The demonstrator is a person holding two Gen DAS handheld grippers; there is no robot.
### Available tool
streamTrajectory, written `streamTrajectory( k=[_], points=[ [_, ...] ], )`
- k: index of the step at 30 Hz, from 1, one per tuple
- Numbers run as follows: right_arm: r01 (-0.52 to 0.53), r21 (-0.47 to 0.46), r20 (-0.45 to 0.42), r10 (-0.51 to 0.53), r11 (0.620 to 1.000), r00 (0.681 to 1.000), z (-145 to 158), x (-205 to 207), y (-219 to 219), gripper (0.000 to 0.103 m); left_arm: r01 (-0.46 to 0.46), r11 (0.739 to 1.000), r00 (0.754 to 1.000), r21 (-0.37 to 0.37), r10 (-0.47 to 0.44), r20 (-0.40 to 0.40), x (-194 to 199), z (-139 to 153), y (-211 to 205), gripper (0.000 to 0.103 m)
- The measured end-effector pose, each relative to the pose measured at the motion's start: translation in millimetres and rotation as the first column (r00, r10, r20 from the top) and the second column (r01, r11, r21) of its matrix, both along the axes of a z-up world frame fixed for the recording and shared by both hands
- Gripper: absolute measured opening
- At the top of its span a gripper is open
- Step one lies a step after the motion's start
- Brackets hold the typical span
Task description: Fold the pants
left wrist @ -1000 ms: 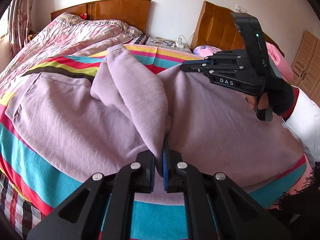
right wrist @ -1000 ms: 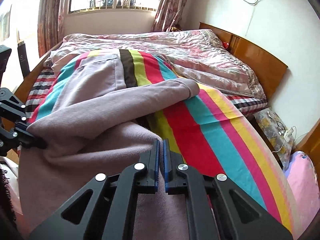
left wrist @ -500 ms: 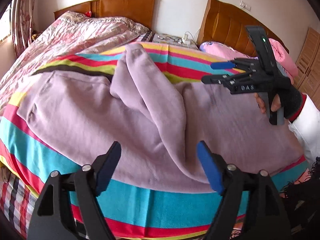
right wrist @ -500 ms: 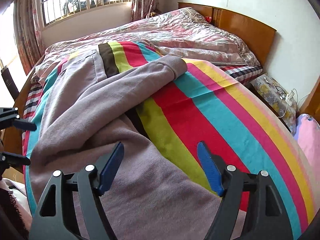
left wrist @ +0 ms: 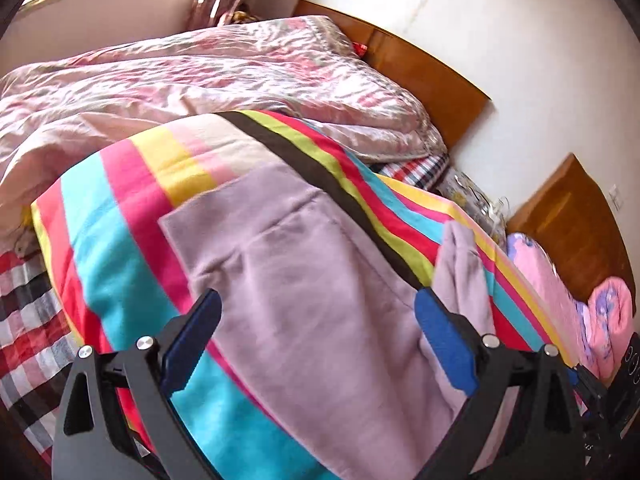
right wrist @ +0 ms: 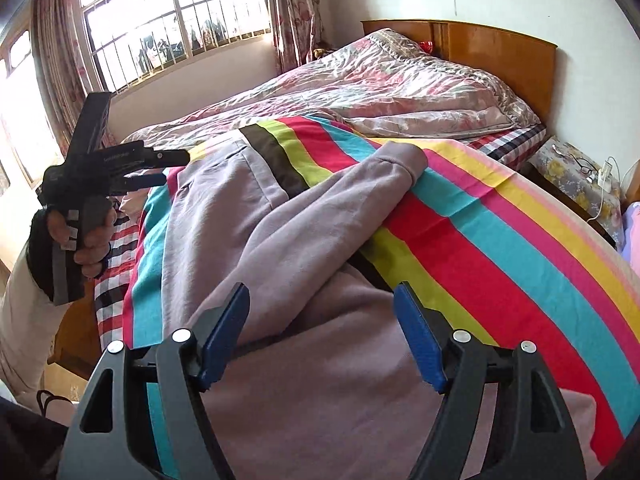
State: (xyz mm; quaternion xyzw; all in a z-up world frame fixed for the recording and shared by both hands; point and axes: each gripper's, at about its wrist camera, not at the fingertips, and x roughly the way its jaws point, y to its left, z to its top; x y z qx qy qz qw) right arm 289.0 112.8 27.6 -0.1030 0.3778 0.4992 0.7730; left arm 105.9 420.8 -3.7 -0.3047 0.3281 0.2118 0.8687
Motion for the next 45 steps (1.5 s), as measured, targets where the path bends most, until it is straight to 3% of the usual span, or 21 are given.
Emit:
streamTrajectory(
  k=[2,6,9,12,15,16,17,18,19,20,22,27,30,33,34,35,37,38,40,42,45],
  points=[
    [-0.079,0.017,-0.014,0.079,0.997,0.997,8,14,44,0.068,-0.043,0.997,0.999,-0.068,0.043,-0.003,-17,-9,31,0.092],
    [-0.215,-0.039,-0.025,0.215,0.976,0.976,13,38,159,0.065,-0.073,0.994,0.996,-0.085,0.069,-0.048,-20,-26,67,0.078],
    [-0.272,-0.085,-0.055,0.268,0.959,0.962,3,50,237,0.064,-0.064,0.987,0.997,-0.151,0.057,-0.046,-12,-42,84,0.071],
    [-0.305,-0.140,-0.080,0.296,0.942,0.952,-18,54,293,0.062,-0.056,0.989,0.998,-0.133,0.052,-0.036,1,-48,89,0.070],
    [-0.306,-0.187,-0.103,0.291,0.934,0.951,-39,58,320,0.056,-0.054,0.995,0.997,-0.085,0.049,-0.052,8,-49,84,0.065],
    [-0.314,-0.187,-0.123,0.295,0.931,0.948,-46,59,322,0.043,-0.062,0.995,0.997,-0.072,0.058,-0.057,10,-51,85,0.054],
    [-0.324,-0.175,-0.132,0.303,0.930,0.944,-49,58,323,0.035,-0.070,0.996,0.996,-0.057,0.066,-0.063,9,-53,86,0.033],
    [-0.324,-0.167,-0.114,0.308,0.931,0.944,-49,55,320,0.034,-0.059,0.997,0.997,-0.052,0.056,-0.055,7,-54,86,0.022],
    [-0.326,-0.168,-0.087,0.315,0.930,0.945,-47,50,317,0.025,-0.037,0.997,0.999,-0.066,0.035,-0.029,5,-55,87,0.008],
    [-0.319,-0.170,-0.059,0.314,0.932,0.948,-44,47,315,0.015,-0.029,0.997,0.999,-0.073,0.028,-0.016,2,-55,87,0.005],
    [-0.316,-0.134,-0.050,0.312,0.939,0.949,-34,47,309,0.013,-0.025,0.999,1.000,-0.039,0.025,0.011,-6,-48,82,0.005],
    [-0.357,-0.136,0.001,0.360,0.924,0.933,-23,25,322,0.012,-0.089,0.995,0.995,0.034,0.087,0.044,-30,-23,75,0.005],
    [-0.315,-0.213,0.012,0.325,0.925,0.946,-48,24,335,0.013,-0.077,0.997,0.996,0.024,0.077,-0.036,-21,-40,81,0.005],
    [-0.273,-0.181,-0.043,0.270,0.945,0.962,-51,35,327,0.021,-0.050,0.997,0.995,0.053,0.055,-0.086,-9,-56,83,0.010],
    [-0.262,-0.179,-0.064,0.255,0.948,0.965,-46,38,321,0.033,-0.059,0.996,0.994,0.060,0.064,-0.087,-10,-52,81,0.015],
    [-0.254,-0.172,-0.065,0.246,0.952,0.967,-37,41,311,0.047,-0.078,0.994,0.993,0.076,0.084,-0.087,-13,-46,80,0.040],
    [-0.239,-0.113,-0.040,0.236,0.964,0.971,-8,49,280,0.062,-0.162,0.974,0.981,0.160,0.177,-0.081,-21,-25,70,0.085],
    [-0.214,-0.082,-0.026,0.213,0.973,0.977,7,54,259,0.066,-0.176,0.964,0.981,0.198,0.189,-0.051,-24,-12,62,0.085],
    [-0.135,-0.041,0.013,0.136,0.990,0.991,30,67,210,0.068,-0.096,0.971,0.995,0.218,0.101,-0.013,-18,10,42,0.086],
    [-0.032,-0.024,0.040,0.033,0.999,0.999,38,80,155,0.068,0.030,0.982,0.999,0.184,-0.034,0.019,1,24,19,0.089],
    [0.140,-0.012,0.008,-0.140,0.990,0.990,28,87,73,0.068,0.228,0.968,0.971,0.103,-0.234,0.049,52,32,-18,0.092]
  ],
)
